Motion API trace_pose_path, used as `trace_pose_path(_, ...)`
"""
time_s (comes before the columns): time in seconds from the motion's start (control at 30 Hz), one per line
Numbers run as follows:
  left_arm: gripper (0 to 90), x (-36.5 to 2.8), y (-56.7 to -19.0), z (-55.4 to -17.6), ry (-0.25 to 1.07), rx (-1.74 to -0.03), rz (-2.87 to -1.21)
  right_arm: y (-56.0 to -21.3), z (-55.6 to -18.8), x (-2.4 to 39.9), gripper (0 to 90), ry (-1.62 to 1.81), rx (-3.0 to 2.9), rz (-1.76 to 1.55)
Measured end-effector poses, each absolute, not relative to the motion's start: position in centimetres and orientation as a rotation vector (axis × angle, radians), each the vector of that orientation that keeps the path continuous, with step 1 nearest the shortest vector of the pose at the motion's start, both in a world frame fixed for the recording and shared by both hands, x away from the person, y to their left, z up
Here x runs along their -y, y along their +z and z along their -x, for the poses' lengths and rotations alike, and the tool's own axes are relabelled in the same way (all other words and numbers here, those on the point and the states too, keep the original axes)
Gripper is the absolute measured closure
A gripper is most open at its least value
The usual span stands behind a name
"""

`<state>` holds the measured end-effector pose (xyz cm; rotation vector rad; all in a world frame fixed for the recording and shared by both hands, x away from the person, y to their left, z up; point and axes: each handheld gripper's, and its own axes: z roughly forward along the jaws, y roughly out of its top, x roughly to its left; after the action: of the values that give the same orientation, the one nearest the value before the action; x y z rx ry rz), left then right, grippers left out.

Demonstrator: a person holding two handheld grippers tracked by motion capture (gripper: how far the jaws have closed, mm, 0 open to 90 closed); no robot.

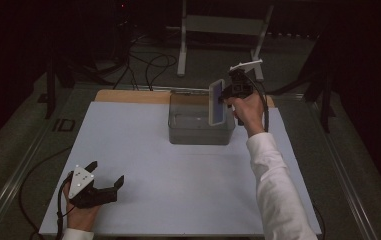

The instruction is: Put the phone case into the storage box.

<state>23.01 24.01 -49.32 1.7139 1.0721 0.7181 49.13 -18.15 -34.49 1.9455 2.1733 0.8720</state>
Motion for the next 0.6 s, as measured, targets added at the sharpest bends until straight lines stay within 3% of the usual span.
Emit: trace_pose_path(0.6,0.1,-24.0,-49.3,-23.0,0.714,-1.068,-1.715,-35.8,-50.2,18.7,81.7,0.732,-2.132,-1.942)
